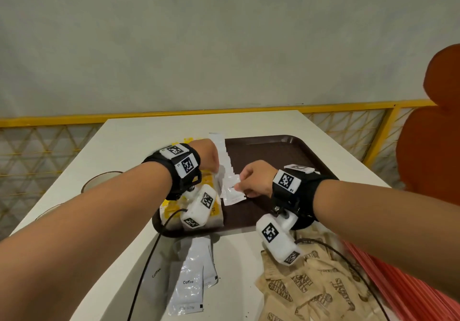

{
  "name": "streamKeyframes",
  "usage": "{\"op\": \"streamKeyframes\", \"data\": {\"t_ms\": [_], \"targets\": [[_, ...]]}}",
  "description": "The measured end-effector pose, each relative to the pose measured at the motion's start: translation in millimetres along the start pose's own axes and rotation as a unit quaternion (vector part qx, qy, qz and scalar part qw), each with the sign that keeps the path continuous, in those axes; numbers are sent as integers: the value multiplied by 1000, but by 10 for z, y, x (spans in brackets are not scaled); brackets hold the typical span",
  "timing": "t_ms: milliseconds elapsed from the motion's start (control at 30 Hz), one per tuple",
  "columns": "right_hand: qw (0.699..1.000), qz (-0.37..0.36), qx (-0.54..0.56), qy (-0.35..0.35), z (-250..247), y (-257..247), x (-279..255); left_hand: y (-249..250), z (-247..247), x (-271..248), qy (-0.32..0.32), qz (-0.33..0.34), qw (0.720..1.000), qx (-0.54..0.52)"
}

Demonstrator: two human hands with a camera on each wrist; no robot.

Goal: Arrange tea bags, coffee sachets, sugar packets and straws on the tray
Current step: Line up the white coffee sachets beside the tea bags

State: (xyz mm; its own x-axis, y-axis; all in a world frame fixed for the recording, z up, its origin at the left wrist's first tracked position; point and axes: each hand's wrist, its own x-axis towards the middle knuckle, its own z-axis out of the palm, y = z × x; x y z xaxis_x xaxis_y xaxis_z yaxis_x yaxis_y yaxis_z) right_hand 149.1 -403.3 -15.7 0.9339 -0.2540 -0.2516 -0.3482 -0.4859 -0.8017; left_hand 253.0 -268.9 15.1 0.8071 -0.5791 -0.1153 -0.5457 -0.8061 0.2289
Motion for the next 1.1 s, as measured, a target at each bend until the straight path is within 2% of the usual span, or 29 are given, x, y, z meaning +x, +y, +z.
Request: {"op": "streamKeyframes", "data": {"t_ms": [167,400,633,933,1100], "targets": [[999,4,-47,9,72,-31,77,-9,67,113,-9,-21,999,45],[998,-13,-57,-1,81,-52,108,33,112,143,-21,-41,995,92],[997,-30,-67,18,87,-58,118,45,111,123,-14,-47,992,112],[998,-33,-57,18,62,-34,95,-10,16,121,0,-62,997,37],[996,-37,16,79,78,-90,242,-124,-66,116,42,-87,994,-58]]}}
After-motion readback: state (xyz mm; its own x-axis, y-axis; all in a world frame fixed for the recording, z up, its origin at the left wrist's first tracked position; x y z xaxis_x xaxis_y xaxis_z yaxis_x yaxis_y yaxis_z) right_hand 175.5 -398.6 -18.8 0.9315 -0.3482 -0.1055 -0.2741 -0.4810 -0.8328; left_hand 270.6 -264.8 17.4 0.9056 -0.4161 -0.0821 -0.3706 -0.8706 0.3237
